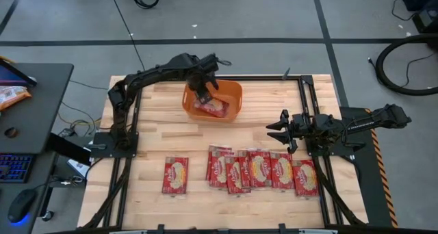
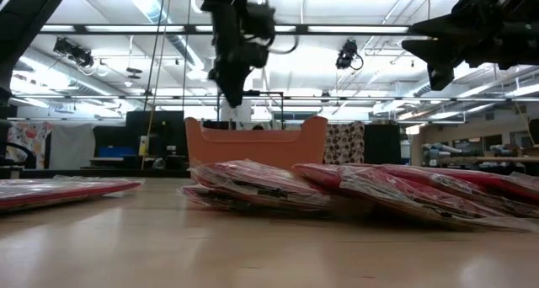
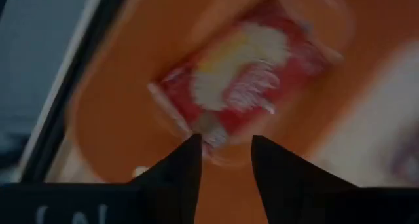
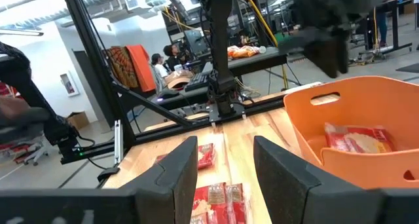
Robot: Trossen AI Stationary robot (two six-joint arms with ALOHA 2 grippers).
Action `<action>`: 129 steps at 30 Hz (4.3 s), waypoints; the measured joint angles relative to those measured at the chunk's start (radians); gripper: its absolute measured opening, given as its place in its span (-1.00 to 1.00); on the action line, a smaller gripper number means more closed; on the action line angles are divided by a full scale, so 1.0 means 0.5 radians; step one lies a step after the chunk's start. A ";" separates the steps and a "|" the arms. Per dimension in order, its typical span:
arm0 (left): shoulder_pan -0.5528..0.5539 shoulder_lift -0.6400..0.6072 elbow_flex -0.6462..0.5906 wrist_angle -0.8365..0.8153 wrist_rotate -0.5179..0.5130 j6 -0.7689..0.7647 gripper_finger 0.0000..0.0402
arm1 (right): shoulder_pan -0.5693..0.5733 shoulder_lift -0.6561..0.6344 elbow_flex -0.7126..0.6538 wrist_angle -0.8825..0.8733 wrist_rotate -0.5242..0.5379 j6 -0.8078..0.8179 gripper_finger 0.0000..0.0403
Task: Sort popcorn bags into baskets
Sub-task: Put the red popcorn bag into the orange bin
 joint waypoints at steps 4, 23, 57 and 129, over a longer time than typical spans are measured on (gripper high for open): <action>-0.280 -0.001 0.031 -0.037 0.014 0.372 -0.33 | 0.000 0.000 0.000 -0.007 -0.001 0.011 -0.24; -1.407 0.031 -0.594 0.642 -0.297 1.621 -0.16 | 0.000 0.000 0.000 -0.033 0.001 0.012 -0.24; -1.582 0.130 -1.022 1.426 -0.358 1.969 -0.86 | 0.000 0.016 0.000 -0.023 0.022 0.012 -0.24; -1.455 -0.057 -1.123 0.858 -0.329 2.235 -0.18 | -0.004 0.092 -0.001 0.010 0.103 0.028 -0.24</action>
